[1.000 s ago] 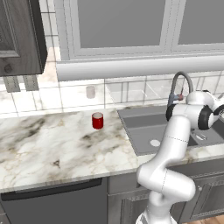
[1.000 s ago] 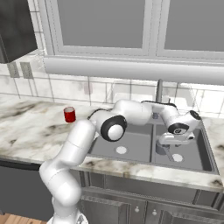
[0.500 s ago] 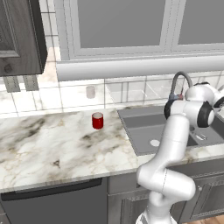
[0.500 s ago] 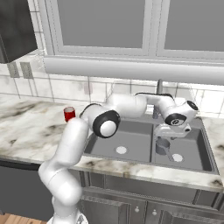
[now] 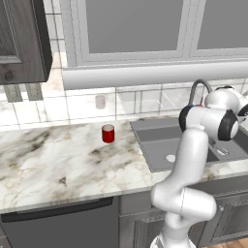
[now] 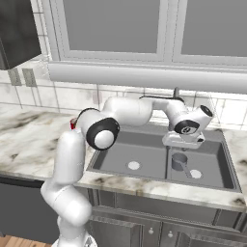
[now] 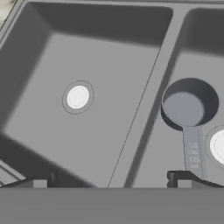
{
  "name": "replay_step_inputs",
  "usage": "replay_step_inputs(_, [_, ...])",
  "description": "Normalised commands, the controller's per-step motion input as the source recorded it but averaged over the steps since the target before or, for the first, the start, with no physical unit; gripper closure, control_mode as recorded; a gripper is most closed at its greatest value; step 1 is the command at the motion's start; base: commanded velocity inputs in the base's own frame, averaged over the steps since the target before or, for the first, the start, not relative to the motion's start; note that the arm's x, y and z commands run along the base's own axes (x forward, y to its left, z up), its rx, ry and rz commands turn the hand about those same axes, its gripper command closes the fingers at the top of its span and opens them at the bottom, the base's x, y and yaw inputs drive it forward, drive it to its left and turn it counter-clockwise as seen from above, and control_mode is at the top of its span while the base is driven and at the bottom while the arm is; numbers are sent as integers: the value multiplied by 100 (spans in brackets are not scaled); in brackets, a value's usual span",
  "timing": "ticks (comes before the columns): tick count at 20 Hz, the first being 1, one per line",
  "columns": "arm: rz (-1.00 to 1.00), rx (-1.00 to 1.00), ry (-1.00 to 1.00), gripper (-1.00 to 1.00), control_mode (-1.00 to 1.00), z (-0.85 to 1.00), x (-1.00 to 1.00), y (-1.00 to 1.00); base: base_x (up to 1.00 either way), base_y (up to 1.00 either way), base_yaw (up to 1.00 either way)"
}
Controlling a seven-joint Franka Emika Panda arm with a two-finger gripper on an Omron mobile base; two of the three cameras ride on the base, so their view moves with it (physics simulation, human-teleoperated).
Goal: Move any existing items from the left basin to the right basin for drying. Then move the mug from the counter to the left basin of the sink for washing.
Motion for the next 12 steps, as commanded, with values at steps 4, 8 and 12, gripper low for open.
replay_step_inputs(4, [-10,0,0,-100,-100,39,-40,26,0,0,0])
replay_step_inputs(8, [-10,0,1,-100,-100,36,-36,32,0,0,0])
replay_step_inputs(12, [-11,0,4,-100,-100,24,-29,47,0,0,0])
